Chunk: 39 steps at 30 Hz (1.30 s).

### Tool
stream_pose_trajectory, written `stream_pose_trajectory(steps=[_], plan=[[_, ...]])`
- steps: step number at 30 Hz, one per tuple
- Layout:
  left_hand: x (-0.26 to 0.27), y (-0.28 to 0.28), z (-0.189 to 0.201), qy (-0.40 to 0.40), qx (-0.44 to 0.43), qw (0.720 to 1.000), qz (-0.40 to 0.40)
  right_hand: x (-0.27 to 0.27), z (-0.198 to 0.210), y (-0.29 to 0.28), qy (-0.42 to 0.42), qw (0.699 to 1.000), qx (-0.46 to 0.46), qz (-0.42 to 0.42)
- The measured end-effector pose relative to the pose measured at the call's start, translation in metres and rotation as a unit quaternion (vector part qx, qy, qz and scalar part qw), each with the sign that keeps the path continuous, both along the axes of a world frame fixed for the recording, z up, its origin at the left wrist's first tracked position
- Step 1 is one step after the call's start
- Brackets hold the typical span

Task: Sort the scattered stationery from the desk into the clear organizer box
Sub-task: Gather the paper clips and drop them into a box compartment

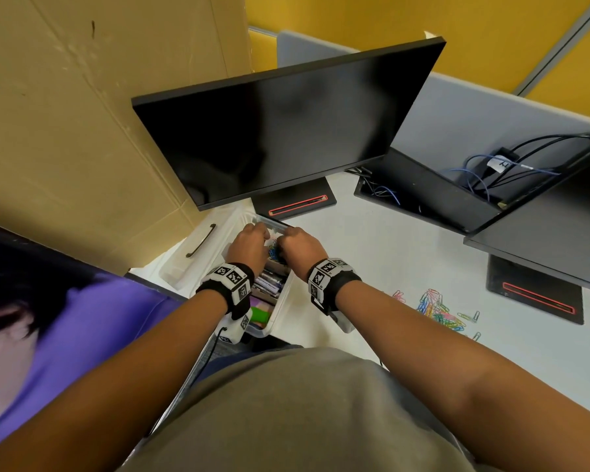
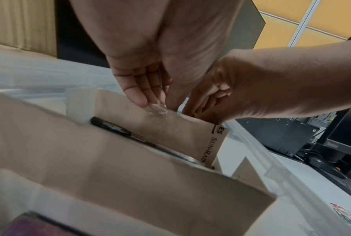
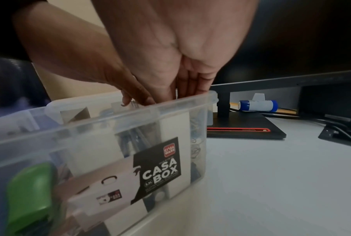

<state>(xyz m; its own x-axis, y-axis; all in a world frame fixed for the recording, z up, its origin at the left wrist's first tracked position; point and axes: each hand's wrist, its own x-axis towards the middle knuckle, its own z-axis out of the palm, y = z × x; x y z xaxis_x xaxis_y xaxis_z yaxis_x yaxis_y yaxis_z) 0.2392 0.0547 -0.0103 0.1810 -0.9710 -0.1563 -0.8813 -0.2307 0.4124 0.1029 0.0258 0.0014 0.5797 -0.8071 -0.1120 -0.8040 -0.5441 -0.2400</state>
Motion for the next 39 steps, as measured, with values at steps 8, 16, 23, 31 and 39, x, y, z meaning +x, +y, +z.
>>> stream_pose_trajectory(steps=[8,16,23,31,39], plan=[[0.000,0.002,0.004,-0.008,-0.001,1.000,-0.010,-0.008,0.004,-0.006,-0.056,0.997,0.058,0.014],[-0.013,-0.009,0.018,0.008,-0.026,1.000,-0.011,-0.042,0.007,-0.013,-0.194,0.979,-0.026,-0.055],[-0.045,-0.023,0.027,0.015,-0.030,0.998,-0.051,-0.088,-0.008,-0.015,-0.117,0.983,0.027,-0.138],[-0.103,-0.026,0.022,0.015,-0.006,0.986,-0.169,-0.148,-0.038,0.000,-0.021,0.984,0.070,-0.163],[-0.159,-0.024,0.001,-0.059,0.103,0.947,-0.297,-0.224,-0.059,0.023,0.096,0.962,0.114,-0.230]])
